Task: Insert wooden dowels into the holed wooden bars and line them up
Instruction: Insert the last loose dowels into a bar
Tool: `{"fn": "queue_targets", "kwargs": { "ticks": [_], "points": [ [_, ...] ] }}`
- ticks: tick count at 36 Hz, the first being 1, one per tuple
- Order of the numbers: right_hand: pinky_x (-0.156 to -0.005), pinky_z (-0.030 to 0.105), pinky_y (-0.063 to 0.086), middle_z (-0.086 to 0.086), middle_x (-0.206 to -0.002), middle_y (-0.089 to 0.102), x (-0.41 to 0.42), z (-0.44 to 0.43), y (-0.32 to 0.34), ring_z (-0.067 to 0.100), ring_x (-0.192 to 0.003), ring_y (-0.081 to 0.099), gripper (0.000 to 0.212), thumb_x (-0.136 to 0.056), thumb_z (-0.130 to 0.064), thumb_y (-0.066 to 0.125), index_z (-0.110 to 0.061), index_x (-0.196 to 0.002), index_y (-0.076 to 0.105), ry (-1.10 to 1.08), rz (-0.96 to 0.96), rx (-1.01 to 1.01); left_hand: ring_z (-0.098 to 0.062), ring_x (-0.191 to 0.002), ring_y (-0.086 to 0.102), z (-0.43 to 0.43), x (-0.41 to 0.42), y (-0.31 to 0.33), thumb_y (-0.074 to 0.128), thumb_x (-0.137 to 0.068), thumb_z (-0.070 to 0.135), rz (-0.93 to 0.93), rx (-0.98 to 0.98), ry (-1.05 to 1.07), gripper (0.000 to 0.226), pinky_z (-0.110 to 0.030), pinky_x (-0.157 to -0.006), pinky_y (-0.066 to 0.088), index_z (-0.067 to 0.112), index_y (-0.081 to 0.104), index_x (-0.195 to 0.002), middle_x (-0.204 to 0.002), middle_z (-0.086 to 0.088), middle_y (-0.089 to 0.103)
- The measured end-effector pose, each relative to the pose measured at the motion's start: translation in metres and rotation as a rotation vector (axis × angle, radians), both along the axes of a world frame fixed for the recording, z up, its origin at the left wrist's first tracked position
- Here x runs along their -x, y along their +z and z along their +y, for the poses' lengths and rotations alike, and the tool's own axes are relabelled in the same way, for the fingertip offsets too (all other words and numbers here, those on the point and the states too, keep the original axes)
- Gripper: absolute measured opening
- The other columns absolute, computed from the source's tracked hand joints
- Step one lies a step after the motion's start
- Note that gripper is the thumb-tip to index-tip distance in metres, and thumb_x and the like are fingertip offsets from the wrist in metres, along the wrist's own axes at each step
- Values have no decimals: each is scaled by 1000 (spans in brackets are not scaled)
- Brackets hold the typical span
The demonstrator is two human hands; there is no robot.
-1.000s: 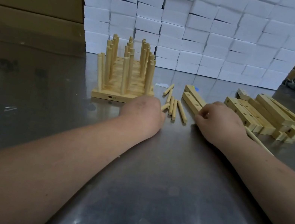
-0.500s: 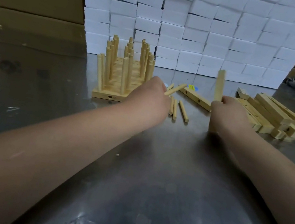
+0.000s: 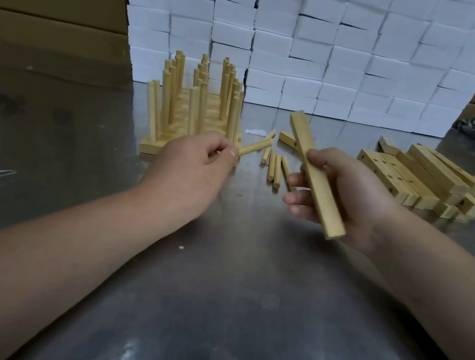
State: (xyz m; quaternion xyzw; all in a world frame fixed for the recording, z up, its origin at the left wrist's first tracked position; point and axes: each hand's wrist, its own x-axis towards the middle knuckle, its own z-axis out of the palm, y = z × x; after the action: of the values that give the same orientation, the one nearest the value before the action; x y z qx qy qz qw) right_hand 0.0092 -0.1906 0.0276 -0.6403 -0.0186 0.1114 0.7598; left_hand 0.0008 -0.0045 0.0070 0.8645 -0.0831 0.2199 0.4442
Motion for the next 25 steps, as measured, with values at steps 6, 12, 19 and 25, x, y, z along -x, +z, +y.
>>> {"fn": "queue_targets", "kwargs": {
  "ticks": [6, 12, 19, 25],
  "points": [
    [-36, 19, 41, 6, -64, 67, 2, 5, -3, 13, -40, 52, 4, -87, -6, 57, -6, -86, 53, -6, -128, 137, 2, -46, 43, 1, 3, 2, 49, -92, 30, -49, 9, 13, 26, -11, -39, 30, 32, 54, -67, -59, 9, 51],
    [-40, 23, 41, 0, -62, 61, 5, 6, -3, 13, -43, 47, 14, -83, -10, 63, -8, -93, 54, 7, -250, 321, 1, -64, 50, 1, 6, 2, 55, -90, 26, -136, 68, -44, 22, -12, -51, 38, 44, 55, -77, -65, 18, 56],
    [-47, 26, 40, 3, -77, 63, 9, 9, -1, 13, -51, 47, 18, -97, -30, 42, -23, -91, 57, 77, -257, 385, 8, -81, 53, 1, 7, 1, 56, -89, 26, -171, 22, -46, 22, -9, -62, 41, 31, 68, -108, -76, 26, 59],
    [-46, 25, 40, 7, -75, 57, 12, 11, 0, 14, -52, 47, 25, -98, -18, 36, -30, -103, 57, 146, -253, 319, 5, -75, 54, 2, 5, 1, 56, -90, 28, -149, -59, -3, 23, -13, -69, 42, 32, 67, -109, -73, 28, 55]
  ]
}}
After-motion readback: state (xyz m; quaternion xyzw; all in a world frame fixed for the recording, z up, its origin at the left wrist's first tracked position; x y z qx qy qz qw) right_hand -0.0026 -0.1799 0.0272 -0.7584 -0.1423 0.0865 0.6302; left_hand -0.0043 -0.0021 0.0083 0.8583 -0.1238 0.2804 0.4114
